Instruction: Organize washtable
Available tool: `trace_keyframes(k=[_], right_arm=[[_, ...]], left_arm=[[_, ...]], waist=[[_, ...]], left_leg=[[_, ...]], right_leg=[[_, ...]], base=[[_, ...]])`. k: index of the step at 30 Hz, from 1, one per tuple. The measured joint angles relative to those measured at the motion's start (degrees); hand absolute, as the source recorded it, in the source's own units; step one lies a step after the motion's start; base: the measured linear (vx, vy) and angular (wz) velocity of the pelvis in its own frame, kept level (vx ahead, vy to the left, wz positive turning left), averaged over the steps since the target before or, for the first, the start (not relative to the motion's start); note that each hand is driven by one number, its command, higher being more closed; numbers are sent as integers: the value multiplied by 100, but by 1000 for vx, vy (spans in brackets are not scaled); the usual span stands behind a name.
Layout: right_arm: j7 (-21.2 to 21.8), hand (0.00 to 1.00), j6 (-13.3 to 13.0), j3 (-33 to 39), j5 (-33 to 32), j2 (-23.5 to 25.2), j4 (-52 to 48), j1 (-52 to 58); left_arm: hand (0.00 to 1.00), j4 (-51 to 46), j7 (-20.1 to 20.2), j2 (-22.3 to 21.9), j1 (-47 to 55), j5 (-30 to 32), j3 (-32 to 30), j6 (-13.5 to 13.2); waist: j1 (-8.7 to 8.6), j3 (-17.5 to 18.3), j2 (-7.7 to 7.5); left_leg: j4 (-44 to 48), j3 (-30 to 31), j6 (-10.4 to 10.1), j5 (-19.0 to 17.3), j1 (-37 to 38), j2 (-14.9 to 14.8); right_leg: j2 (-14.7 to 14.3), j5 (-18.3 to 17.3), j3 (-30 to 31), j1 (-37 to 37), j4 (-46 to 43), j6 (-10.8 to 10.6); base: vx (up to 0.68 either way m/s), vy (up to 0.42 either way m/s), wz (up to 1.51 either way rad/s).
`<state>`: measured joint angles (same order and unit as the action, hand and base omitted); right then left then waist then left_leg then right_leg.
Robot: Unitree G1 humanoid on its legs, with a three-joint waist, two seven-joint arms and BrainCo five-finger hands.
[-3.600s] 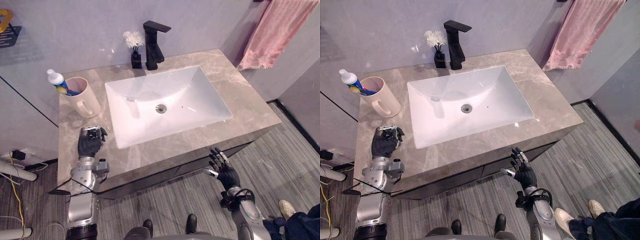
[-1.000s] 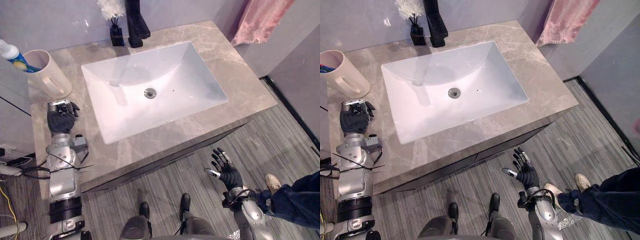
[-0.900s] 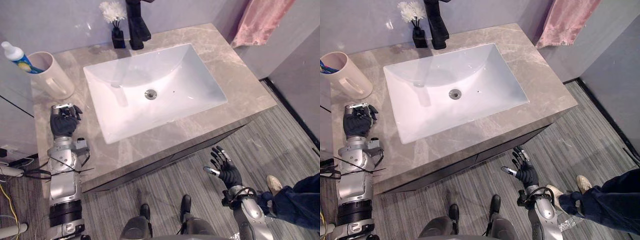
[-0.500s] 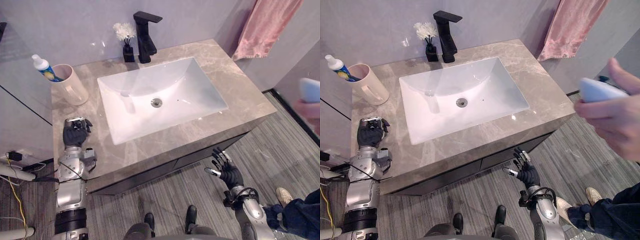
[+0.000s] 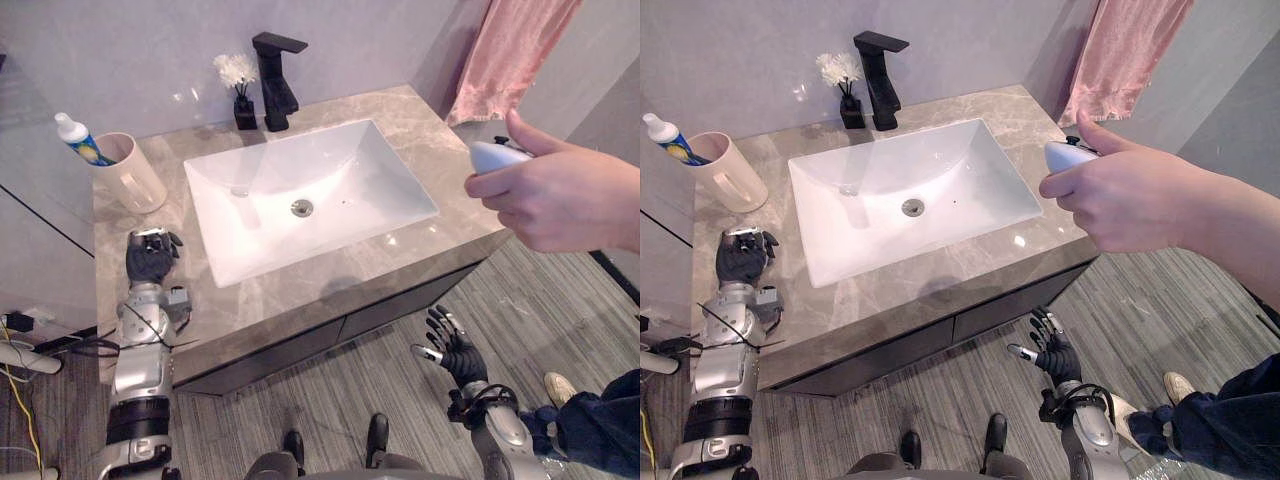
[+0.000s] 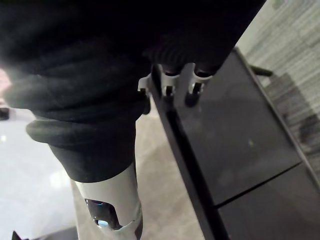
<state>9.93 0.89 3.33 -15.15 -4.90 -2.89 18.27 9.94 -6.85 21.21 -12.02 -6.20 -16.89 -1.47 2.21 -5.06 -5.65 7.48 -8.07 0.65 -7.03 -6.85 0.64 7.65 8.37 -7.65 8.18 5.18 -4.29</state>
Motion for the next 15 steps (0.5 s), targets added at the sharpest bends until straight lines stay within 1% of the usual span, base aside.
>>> trace_keyframes(k=[3, 6, 9, 13, 15], right_arm=[[-5, 0, -21, -6, 1, 1, 0, 13], [-8, 0, -45, -23, 1, 0, -1, -6], [-23, 0, -47, -124, 1, -6, -8, -45], [-36, 0, -49, -161, 2, -6, -27, -54], [-97, 0, -51, -164, 2, -5, -55, -63]], left_arm=[[100, 56, -94, 94, -180, 0, -1, -13], [100, 78, -110, 231, -329, -13, -18, -32], [100, 90, -207, 266, -459, -38, -29, -43], [100, 106, -216, 313, -639, -39, -25, -49], [100, 155, -218, 435, -796, -44, -14, -42]], waist=[[-8, -35, -90], [1, -65, -143], [2, -98, -139], [9, -160, -134], [8, -278, -144]], left_leg=[[272, -17, -6, -142, -169, -59], [501, -69, -26, -278, -372, -77], [724, -79, 12, -385, -506, -118], [984, -71, 20, -542, -634, -169], [1050, -61, 25, -576, -662, -173]], right_leg=[[-14, 11, 20, 56, -2, 1], [-29, 9, 80, 172, 1, 25], [-59, 26, 95, 216, 7, 28], [-100, 37, 92, 216, 20, 14], [-101, 41, 94, 212, 20, 15]], base=[[-29, -8, -6], [-24, 3, -9], [-8, 4, -4], [0, 0, 0], [0, 0, 0]])
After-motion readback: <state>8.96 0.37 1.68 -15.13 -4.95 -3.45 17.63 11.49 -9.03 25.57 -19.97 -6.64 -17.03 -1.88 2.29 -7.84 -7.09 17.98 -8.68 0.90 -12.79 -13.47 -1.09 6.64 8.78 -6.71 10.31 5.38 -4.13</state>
